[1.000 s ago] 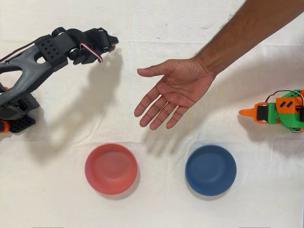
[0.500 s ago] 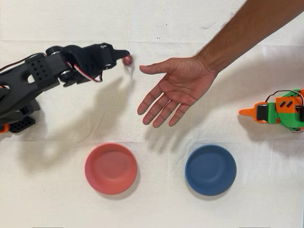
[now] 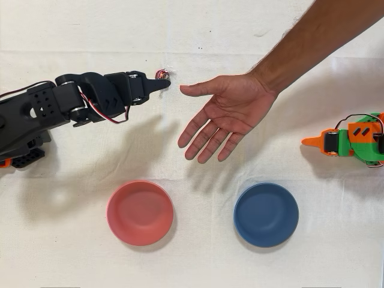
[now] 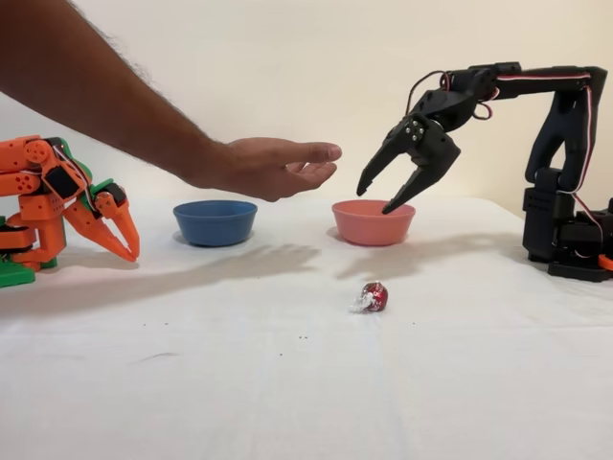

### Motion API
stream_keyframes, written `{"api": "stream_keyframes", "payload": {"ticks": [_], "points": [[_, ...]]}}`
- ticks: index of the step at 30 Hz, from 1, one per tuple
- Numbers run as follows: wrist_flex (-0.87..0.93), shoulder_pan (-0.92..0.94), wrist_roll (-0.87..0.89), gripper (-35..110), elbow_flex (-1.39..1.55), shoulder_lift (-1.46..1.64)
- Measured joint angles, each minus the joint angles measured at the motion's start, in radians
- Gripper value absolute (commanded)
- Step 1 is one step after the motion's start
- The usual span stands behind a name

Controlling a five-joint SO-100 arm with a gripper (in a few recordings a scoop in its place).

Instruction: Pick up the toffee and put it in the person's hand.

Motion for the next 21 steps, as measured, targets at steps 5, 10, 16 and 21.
{"api": "stream_keyframes", "payload": {"ticks": [5, 10, 16, 21], "points": [[0.015, -0.046, -0.008, 22, -0.002, -0.091], [0.044, -0.084, 0.011, 22, -0.043, -0.202], [0.097, -0.089, 0.032, 24, -0.137, -0.272], [0.107, -0.089, 0.049, 24, -0.184, -0.328]]}}
